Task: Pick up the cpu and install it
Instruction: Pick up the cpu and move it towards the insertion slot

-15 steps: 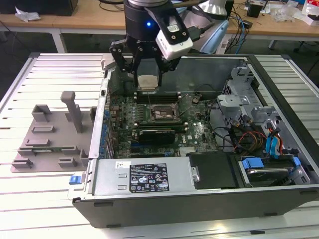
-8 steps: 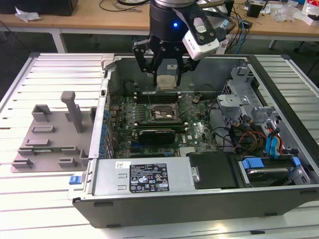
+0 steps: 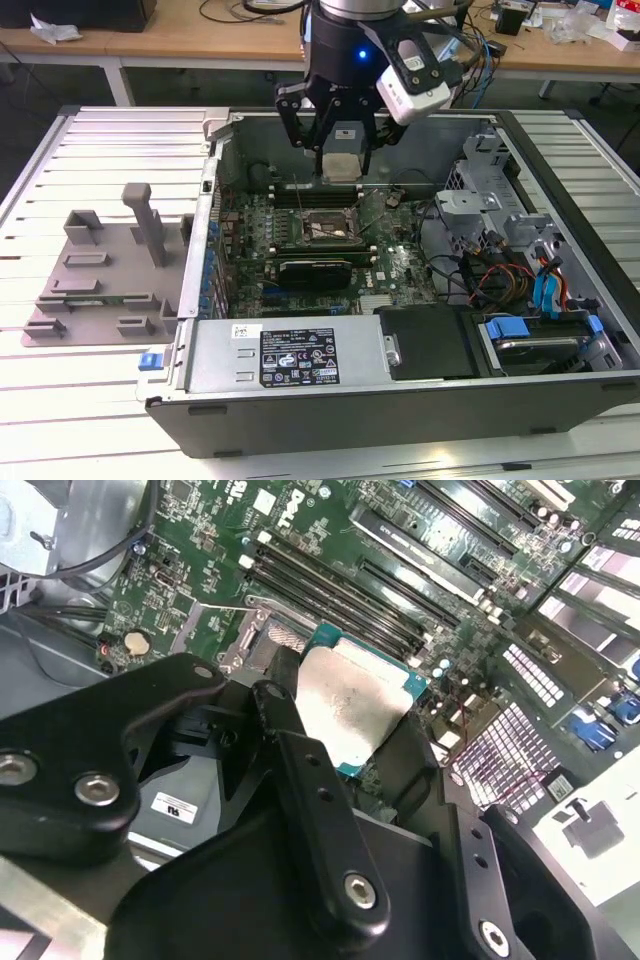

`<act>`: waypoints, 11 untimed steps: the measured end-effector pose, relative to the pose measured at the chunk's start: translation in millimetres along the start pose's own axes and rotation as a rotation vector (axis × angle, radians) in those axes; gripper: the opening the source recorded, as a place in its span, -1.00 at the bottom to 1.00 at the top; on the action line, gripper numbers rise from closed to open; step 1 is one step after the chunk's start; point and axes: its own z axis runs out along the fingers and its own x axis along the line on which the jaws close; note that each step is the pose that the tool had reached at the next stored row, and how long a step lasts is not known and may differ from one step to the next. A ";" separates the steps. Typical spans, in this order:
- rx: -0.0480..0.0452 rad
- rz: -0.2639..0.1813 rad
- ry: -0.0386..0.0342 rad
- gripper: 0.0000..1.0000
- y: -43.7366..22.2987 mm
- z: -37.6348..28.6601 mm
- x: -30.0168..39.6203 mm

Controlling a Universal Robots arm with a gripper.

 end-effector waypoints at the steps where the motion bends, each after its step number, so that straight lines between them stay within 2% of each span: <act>1: 0.0001 0.000 0.0000 0.09 -0.1 1.2 0.0; 11: 0.0001 0.000 0.0000 0.09 -0.5 11.3 0.2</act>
